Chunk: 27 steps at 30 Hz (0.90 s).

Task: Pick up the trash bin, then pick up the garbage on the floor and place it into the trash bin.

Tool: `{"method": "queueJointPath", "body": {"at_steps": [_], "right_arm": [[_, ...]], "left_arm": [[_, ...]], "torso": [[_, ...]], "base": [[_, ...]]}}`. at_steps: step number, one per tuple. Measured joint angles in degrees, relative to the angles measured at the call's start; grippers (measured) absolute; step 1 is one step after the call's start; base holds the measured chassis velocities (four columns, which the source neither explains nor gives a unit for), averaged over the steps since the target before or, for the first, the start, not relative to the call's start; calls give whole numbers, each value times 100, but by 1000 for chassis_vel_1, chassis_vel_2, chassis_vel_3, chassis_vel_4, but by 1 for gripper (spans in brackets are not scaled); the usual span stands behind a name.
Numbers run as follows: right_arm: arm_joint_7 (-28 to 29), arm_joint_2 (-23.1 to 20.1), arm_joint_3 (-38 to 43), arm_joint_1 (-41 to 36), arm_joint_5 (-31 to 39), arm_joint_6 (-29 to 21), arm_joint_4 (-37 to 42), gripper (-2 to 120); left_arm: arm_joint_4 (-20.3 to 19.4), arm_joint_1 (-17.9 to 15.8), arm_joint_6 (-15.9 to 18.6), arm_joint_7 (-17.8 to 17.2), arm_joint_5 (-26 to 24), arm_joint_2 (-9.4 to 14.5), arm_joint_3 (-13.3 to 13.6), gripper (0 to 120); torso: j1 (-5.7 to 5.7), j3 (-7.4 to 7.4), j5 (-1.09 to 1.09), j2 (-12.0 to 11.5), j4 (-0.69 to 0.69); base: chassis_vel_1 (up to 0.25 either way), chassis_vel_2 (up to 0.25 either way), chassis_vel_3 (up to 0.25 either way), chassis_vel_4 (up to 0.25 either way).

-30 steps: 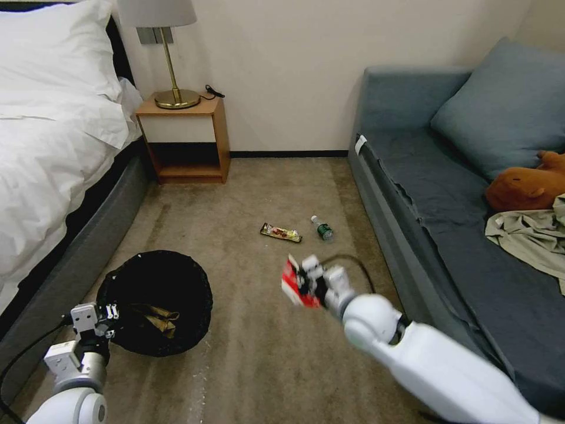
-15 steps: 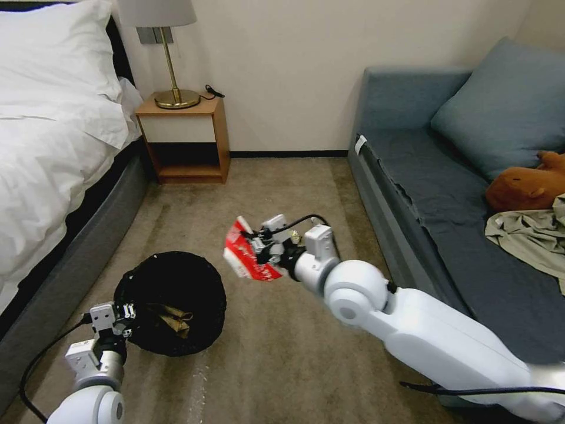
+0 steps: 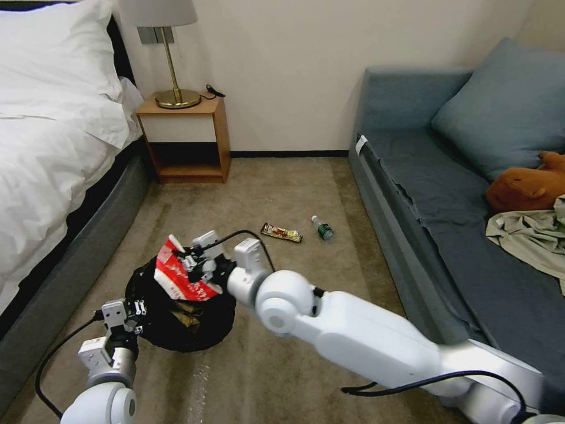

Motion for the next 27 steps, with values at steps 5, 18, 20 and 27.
{"method": "queueJointPath", "body": {"at_steps": [5, 18, 20, 27], "right_arm": [[-125, 101, -24, -152, -180, 14, -363, 13], [31, 112, 150, -334, -580, 148, -504, 65], [94, 77, 221, -359, -649, 151, -507, 70], [396, -147, 1072, -583, -980, -193, -623, 97]], "left_arm": [[-15, 23, -35, 5, -1, -4, -7, 3], [77, -5, -94, 3, -21, 10, -45, 3], [77, 0, -111, 3, -24, 9, -68, 3], [131, 36, -258, -9, -70, 13, -329, 3]], "torso": [[0, 0, 0, 0, -2], [0, 0, 1, 0, -1], [0, 0, 1, 0, -1], [0, 0, 2, 0, -1]], "base": [[0, 0, 0, 0], [0, 0, 0, 0], [0, 0, 0, 0], [0, 0, 0, 0]]}}
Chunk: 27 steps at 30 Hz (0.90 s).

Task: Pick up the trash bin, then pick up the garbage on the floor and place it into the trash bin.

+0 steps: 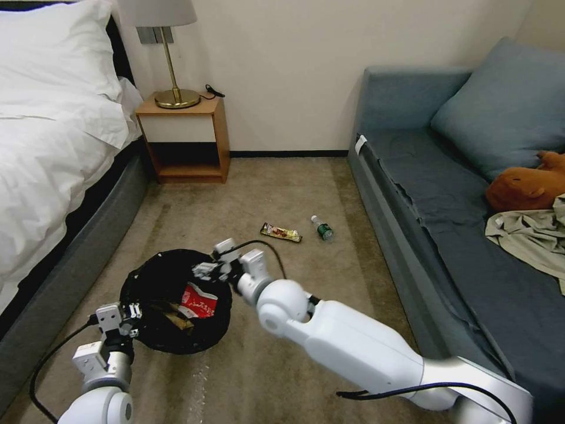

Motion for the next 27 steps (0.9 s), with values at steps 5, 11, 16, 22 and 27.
{"method": "queueJointPath", "body": {"at_steps": [5, 11, 16, 22, 27], "right_arm": [[279, -221, 680, -233, -257, -619, -83, 100], [391, -545, 1472, -702, -513, -792, -293, 100], [350, -597, 1901, -1163, -717, -624, -459, 100], [155, -493, 2317, -1673, -977, -354, -673, 100], [34, -327, 2613, -2019, -1079, -235, -765, 100]], "left_arm": [[87, -28, -64, -41, -10, -1, -162, 3], [120, -31, -146, -78, -52, 3, -249, 3], [163, -53, -181, -109, -108, 9, -271, 3], [158, -87, -182, -125, -240, 43, -275, 3], [105, -93, -185, -124, -362, 85, -300, 3]], "torso": [[0, 0, 0, 0, 0], [0, 0, 0, 0, -1], [0, 0, -1, 0, 0], [0, 0, -1, 0, 0], [0, 0, -1, 0, 0]], "base": [[0, 0, 0, 0], [0, 0, 0, 0], [0, 0, 0, 0], [0, 0, 0, 0], [0, 0, 0, 0]]}}
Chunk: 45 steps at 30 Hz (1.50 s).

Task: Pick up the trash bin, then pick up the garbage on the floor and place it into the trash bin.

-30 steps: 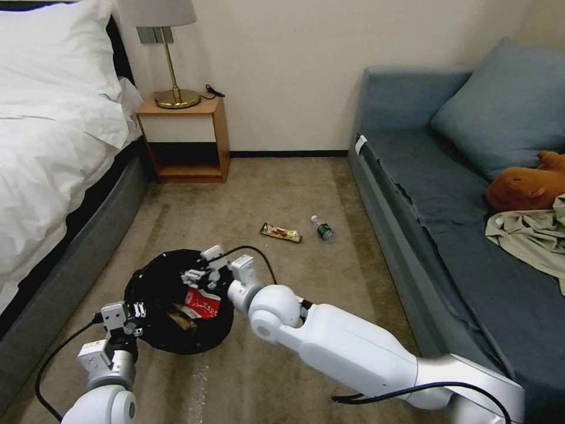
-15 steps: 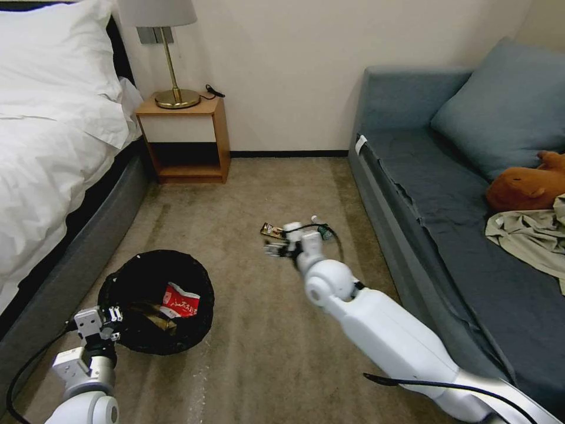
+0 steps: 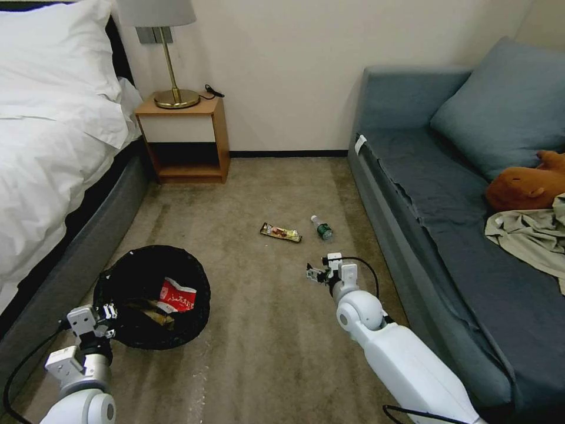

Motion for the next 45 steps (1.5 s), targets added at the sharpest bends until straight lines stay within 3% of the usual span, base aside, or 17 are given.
{"method": "queueJointPath", "body": {"at_steps": [19, 45], "right_arm": [[-189, 435, 292, -364, -410, 148, -252, 100], [-518, 527, 324, -391, -622, 467, -555, 100]], "left_arm": [[116, 9, -90, 41, -135, 205, -119, 3], [197, 16, -200, 85, -106, 177, -108, 3]], "torso": [[0, 0, 0, 0, 0], [0, 0, 0, 0, 0]], "base": [[0, 0, 0, 0], [0, 0, 0, 0]]}}
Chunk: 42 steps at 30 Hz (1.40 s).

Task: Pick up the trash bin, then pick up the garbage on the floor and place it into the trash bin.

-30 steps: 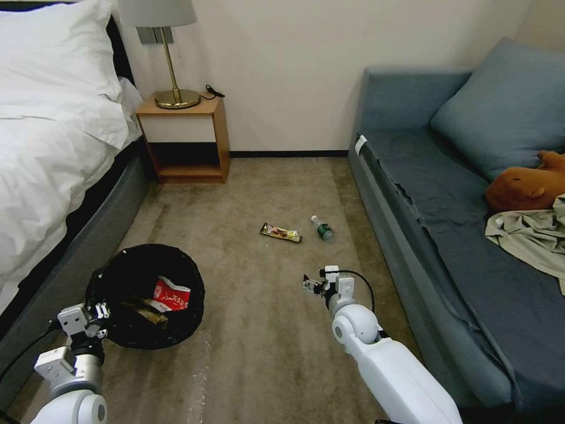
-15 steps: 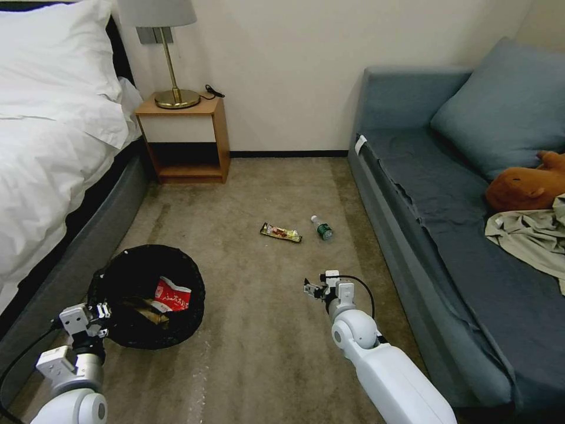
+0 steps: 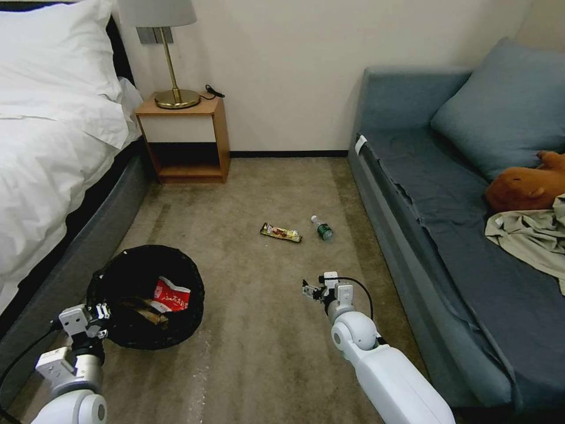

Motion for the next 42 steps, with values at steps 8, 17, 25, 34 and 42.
{"method": "queueJointPath", "body": {"at_steps": [8, 17, 25, 34, 42], "right_arm": [[1, 55, -17, -62, -54, 26, -24, 100], [-1, 57, 28, -97, -65, 39, -34, 100], [-29, 47, 53, -114, -78, 95, -78, 100], [-41, 58, 41, -92, -88, 111, -127, 100], [-41, 120, 24, -90, -123, 125, -165, 100]], "left_arm": [[25, 21, -57, 23, -3, 13, -17, 3], [87, 16, -94, 34, -15, 66, -31, 3], [97, -11, -94, 38, -15, 77, -16, 3], [89, -37, -62, 39, -29, 96, -50, 3], [58, -55, -32, 39, -47, 116, -64, 3]], "torso": [[0, 0, 0, 0, 0], [0, 0, 0, 0, 0], [0, 0, 0, 0, 0], [0, 0, 0, 0, 0], [0, 0, 0, 0, 0]], "base": [[0, 0, 0, 0], [-16, 13, 15, -14], [-35, 30, 35, -28], [-43, 58, 52, -53], [-59, 57, 59, -64]]}}
